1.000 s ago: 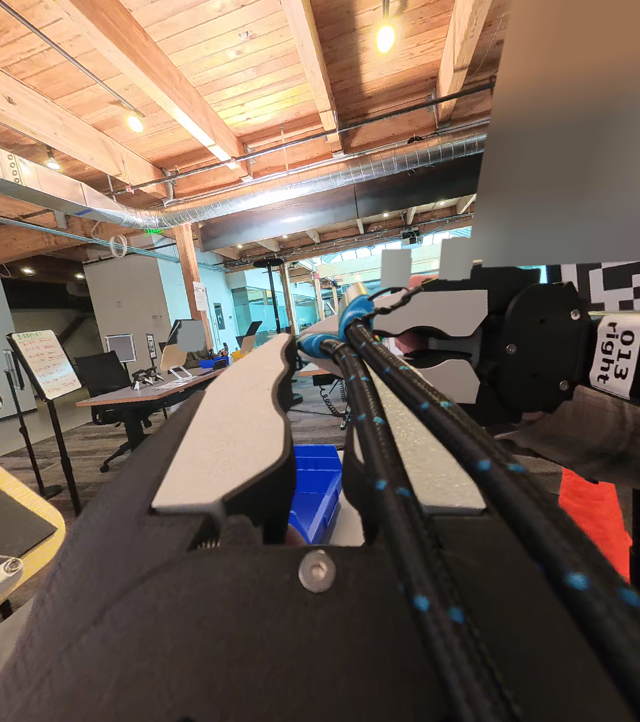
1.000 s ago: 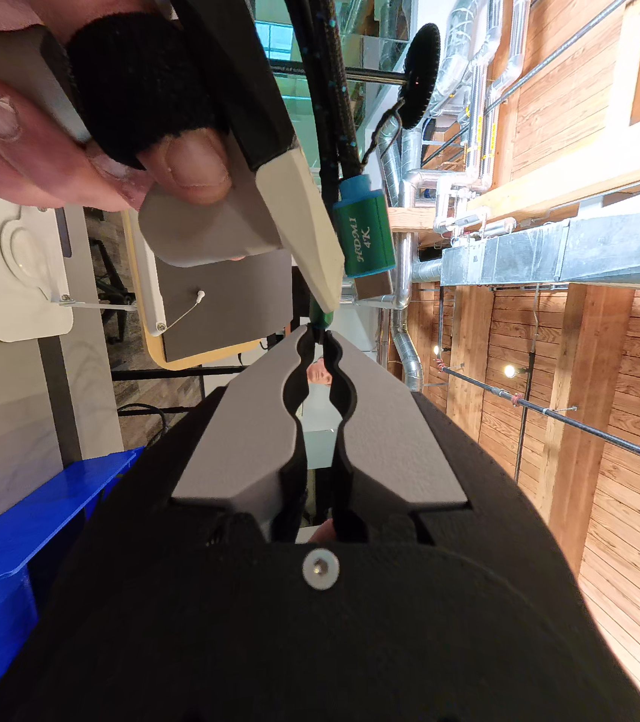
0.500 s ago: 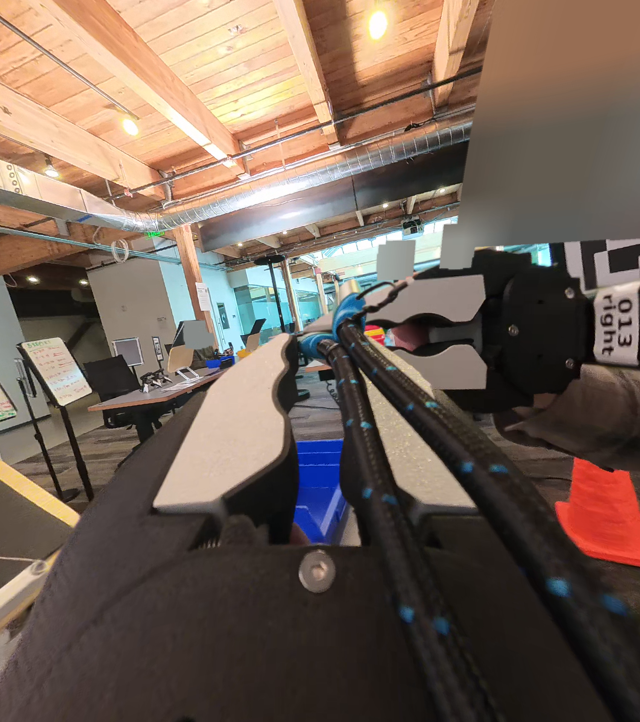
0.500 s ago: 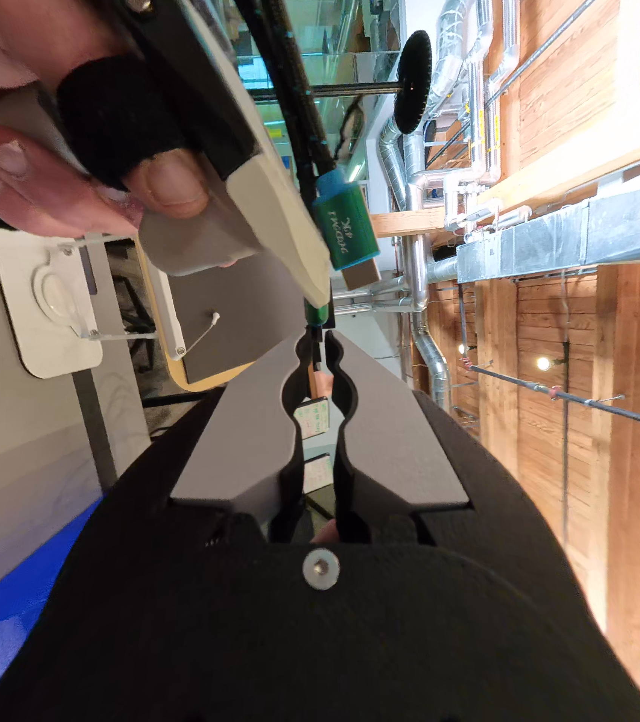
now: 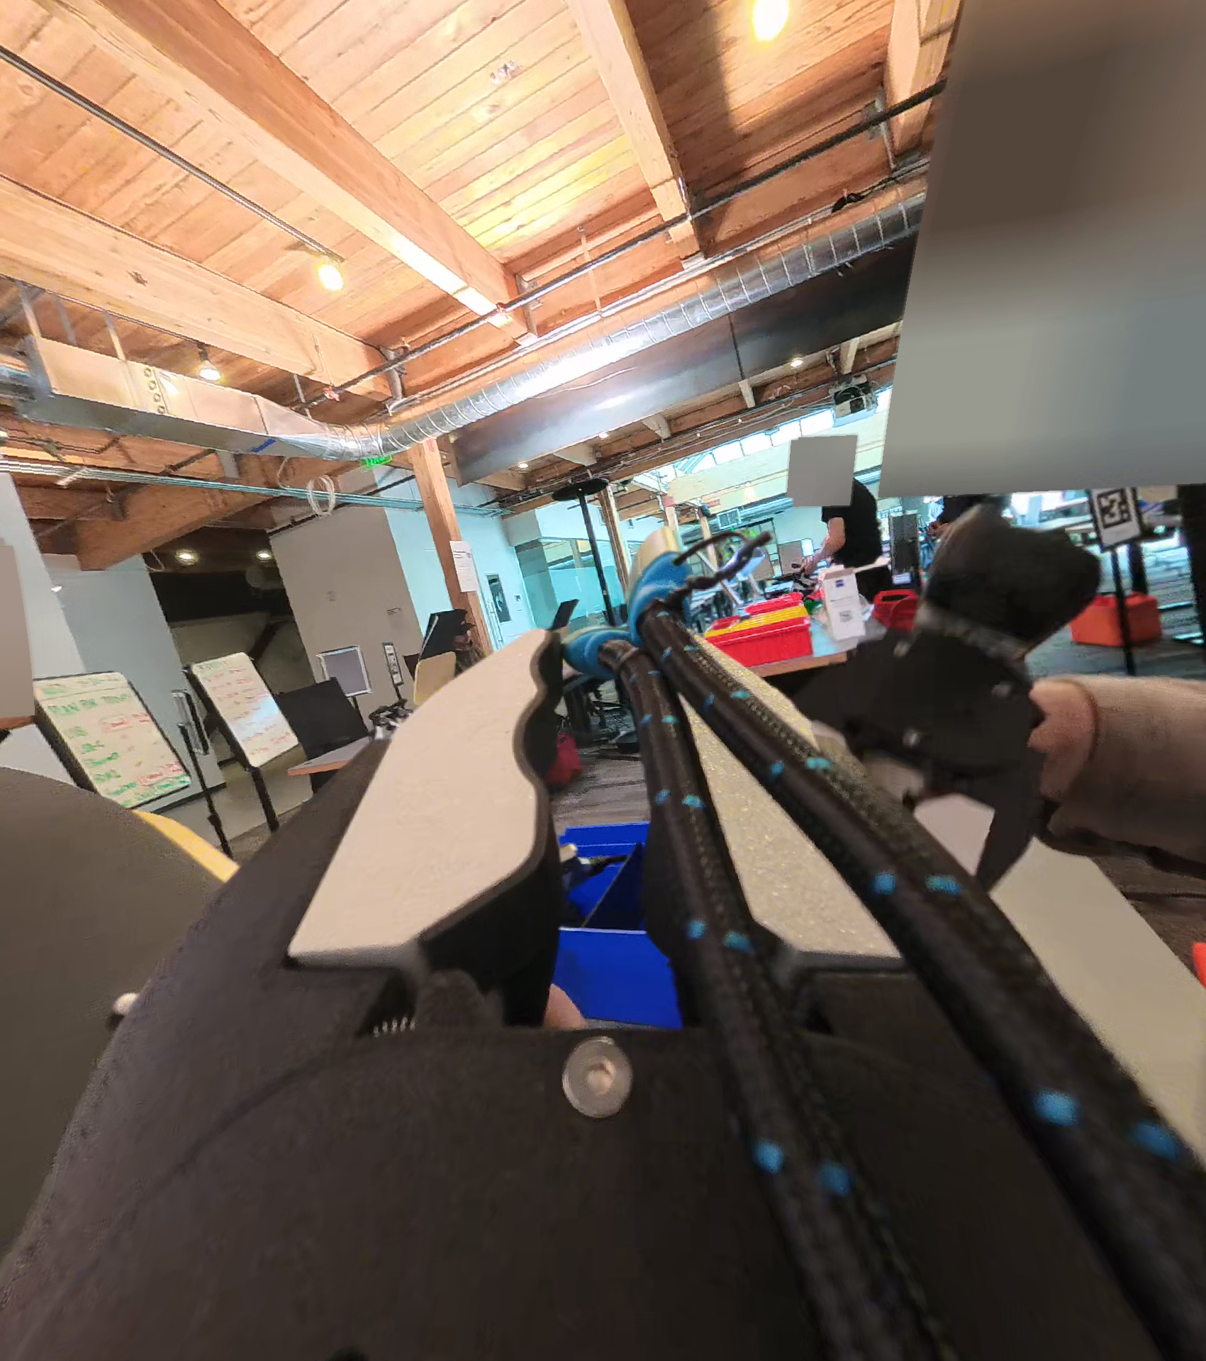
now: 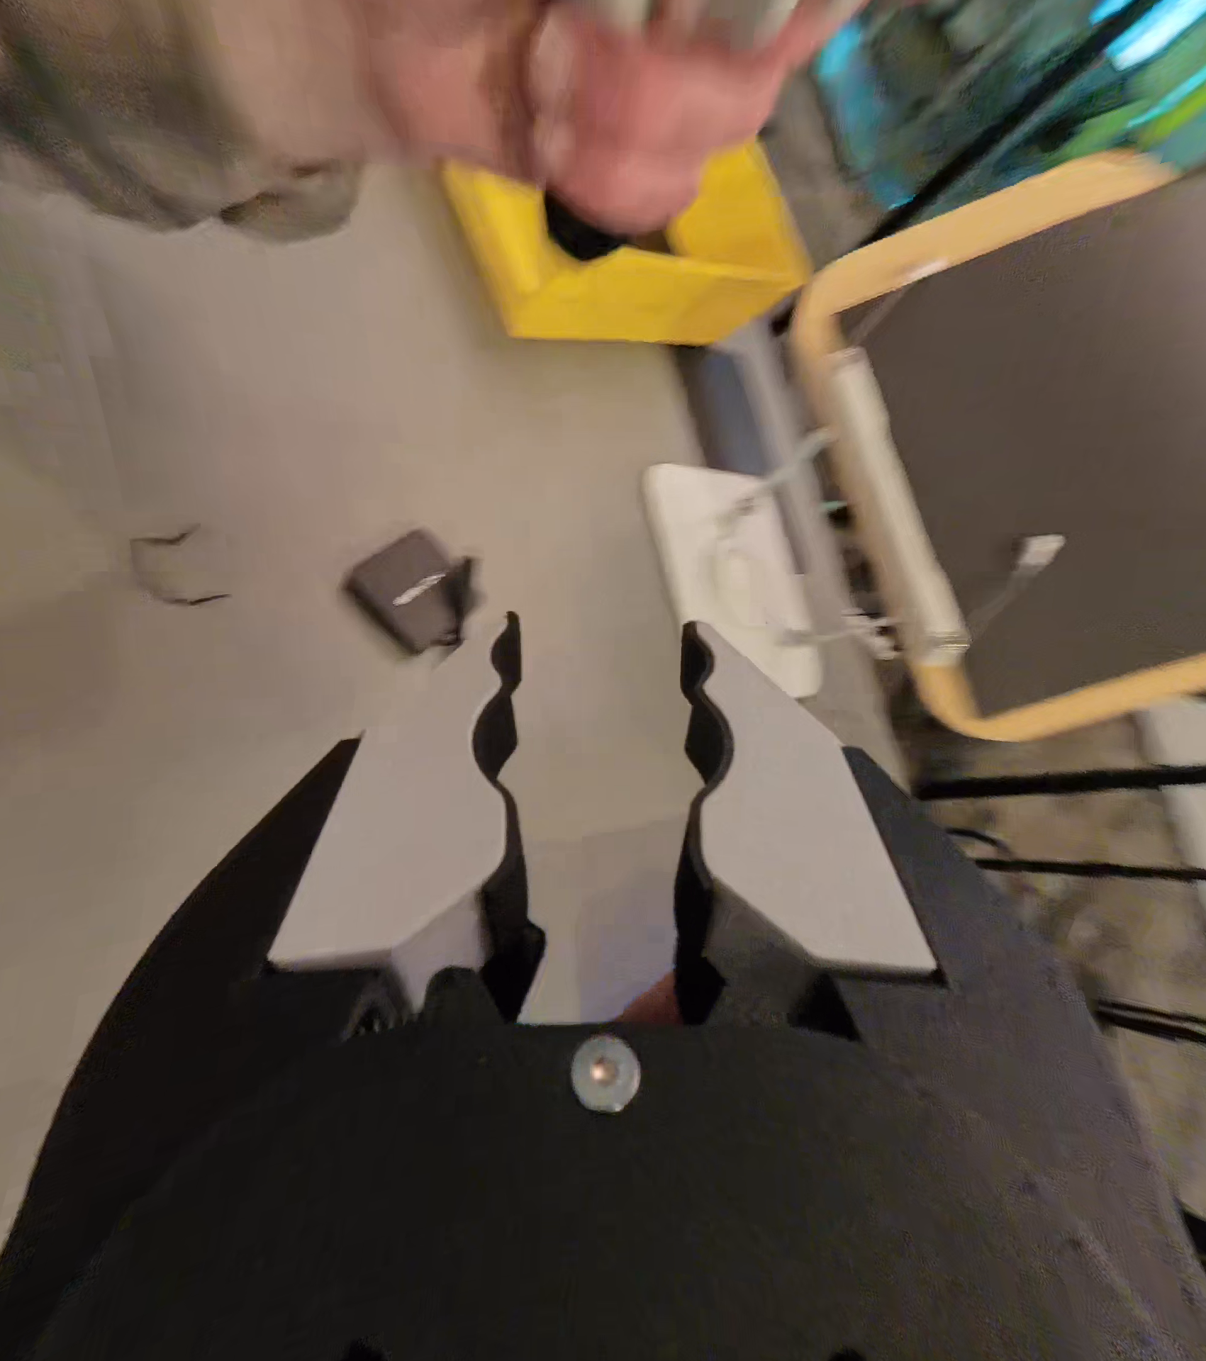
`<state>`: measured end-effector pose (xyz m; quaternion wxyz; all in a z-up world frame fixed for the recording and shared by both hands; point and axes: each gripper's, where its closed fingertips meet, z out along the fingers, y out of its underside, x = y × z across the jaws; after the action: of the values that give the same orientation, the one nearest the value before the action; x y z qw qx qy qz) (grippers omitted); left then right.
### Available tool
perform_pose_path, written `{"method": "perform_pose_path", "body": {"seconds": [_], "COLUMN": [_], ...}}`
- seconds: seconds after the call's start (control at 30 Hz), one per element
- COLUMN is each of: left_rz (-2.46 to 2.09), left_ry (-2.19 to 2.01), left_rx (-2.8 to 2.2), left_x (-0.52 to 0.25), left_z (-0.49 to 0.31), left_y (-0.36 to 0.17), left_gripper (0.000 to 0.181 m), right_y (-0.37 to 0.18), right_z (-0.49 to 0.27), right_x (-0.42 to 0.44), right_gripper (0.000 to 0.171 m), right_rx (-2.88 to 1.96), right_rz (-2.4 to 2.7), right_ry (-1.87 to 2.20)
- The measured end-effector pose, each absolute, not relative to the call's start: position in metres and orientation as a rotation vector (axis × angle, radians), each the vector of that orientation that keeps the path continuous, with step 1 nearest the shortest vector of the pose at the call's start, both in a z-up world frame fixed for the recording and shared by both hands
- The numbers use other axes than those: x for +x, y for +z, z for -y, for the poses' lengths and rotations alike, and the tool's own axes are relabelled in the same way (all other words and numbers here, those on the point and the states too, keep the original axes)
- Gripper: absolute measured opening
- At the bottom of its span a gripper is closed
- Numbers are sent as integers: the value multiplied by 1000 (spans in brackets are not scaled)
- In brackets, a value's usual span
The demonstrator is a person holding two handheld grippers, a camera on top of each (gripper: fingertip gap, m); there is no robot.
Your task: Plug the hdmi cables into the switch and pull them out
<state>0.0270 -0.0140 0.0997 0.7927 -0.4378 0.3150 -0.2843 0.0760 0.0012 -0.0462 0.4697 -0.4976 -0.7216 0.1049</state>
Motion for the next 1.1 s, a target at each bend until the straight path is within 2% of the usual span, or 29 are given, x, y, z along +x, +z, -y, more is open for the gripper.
{"method": "perform_pose_path", "body": {"seconds": [0.13,0.37,0.5,0.53,0.8,0.93,1.0,1.03,1.1], "left_rz": [-670,-646,-634,-631,-620,-624,-630,-631,-635], "left_ry": [-573,-554,-550,-550,-542,-540,-548,-547,-545], "left_rx": [-931,-930,-920,-918,-903,-895,-892,-889,-886], "left_x": [13,-7,-16,-18,-26,-26,-25,-24,-24], "left_z": [14,10,11,11,15,19,21,23,26], "left_y": [107,113,118,119,126,129,129,130,131], "left_gripper": [21,20,20,20,21,21,21,21,21], "right_y": [-120,-216,-250,-255,-259,-253,-243,-238,-226], "right_z": [-1,-19,-26,-28,-28,38,76,81,76], "right_x": [58,25,16,15,23,21,16,15,17], "right_gripper": [52,51,46,38,29,41,58,61,56], "right_rx": [-1274,-1363,-1444,-1471,-1930,-2128,-2074,-2042,-1910], "right_rz": [2006,2229,2244,2225,1889,1756,1815,1818,1861], "right_ry": [391,415,436,442,482,699,856,860,799]}}
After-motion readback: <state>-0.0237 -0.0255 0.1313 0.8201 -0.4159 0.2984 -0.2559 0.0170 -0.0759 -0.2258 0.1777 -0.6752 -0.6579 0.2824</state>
